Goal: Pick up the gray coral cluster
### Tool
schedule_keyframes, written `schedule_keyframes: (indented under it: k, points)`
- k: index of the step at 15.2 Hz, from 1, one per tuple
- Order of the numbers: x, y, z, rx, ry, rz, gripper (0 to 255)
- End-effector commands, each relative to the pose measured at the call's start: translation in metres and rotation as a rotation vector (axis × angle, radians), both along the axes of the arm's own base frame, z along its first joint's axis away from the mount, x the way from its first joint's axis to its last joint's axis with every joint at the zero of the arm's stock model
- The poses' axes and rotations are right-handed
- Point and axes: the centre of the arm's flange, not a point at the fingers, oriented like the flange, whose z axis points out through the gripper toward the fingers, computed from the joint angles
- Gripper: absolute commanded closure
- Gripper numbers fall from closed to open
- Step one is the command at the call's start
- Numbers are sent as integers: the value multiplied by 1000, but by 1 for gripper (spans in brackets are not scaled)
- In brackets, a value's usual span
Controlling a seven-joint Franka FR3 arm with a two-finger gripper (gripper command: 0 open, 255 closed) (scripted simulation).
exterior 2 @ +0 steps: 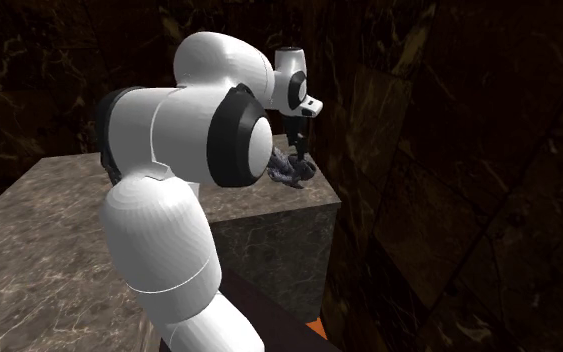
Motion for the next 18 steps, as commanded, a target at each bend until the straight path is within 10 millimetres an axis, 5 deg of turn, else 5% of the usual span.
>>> schedule_keyframes:
  k: [1,8,9,18]
  points:
    - [3,1,-9,2,-1,-8,0]
    - [3,1,-38,2,-1,-8,0]
    - [3,1,-39,2,-1,-8,255]
    - [3,1,-38,2,-1,-8,255]
